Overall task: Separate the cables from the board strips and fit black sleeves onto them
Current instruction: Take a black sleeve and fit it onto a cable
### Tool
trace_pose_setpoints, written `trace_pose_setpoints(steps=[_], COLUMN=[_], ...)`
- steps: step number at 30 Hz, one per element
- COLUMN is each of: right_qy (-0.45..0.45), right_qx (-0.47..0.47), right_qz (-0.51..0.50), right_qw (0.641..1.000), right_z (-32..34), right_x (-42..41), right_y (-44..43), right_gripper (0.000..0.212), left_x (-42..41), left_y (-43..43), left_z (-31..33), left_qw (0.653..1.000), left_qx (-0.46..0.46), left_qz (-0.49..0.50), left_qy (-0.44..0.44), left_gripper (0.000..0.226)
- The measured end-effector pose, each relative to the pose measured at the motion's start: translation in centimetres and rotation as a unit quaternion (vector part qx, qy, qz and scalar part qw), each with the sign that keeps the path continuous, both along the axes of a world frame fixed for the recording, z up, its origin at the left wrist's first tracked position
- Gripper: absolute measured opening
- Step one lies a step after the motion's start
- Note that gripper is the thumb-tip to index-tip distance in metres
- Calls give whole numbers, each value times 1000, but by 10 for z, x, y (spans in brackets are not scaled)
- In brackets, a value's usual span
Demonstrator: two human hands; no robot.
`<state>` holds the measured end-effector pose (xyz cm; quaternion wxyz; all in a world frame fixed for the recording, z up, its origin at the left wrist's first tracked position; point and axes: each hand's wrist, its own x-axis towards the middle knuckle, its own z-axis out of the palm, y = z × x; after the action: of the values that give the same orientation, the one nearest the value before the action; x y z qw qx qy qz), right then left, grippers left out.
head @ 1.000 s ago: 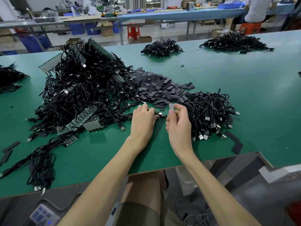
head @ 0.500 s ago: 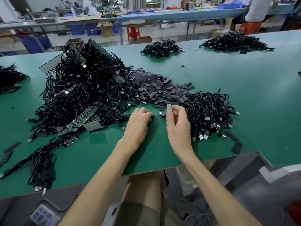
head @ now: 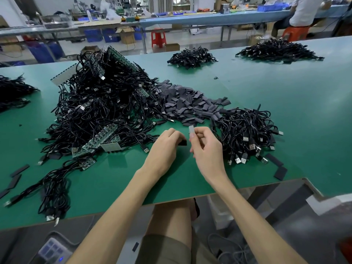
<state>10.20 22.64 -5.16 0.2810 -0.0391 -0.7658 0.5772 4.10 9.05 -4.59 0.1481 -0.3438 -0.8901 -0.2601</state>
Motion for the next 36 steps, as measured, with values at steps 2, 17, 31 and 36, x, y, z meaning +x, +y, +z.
trace_pose_setpoints(steps=[2, 17, 31, 36], right_qy=[4, -30, -17, -11], right_qx=[32, -7, -107, -122], right_qz=[7, 42, 16, 24], right_qw=[999, 999, 994, 992], right_z=[-2, -4, 3, 5], right_x=[-1, -1, 4, 6], right_y=[-1, -3, 4, 6], right_gripper=[11, 7, 7, 9], left_x=[2, 3, 12, 10], left_y=[-1, -7, -3, -1], left_z=[2, 4, 2, 1], left_qw=[998, 987, 997, 997], left_qx=[50, 141, 45, 42], left_qz=[-28, -38, -49, -23], left_qy=[-22, -72, 47, 54], left_gripper=[14, 14, 32, 29])
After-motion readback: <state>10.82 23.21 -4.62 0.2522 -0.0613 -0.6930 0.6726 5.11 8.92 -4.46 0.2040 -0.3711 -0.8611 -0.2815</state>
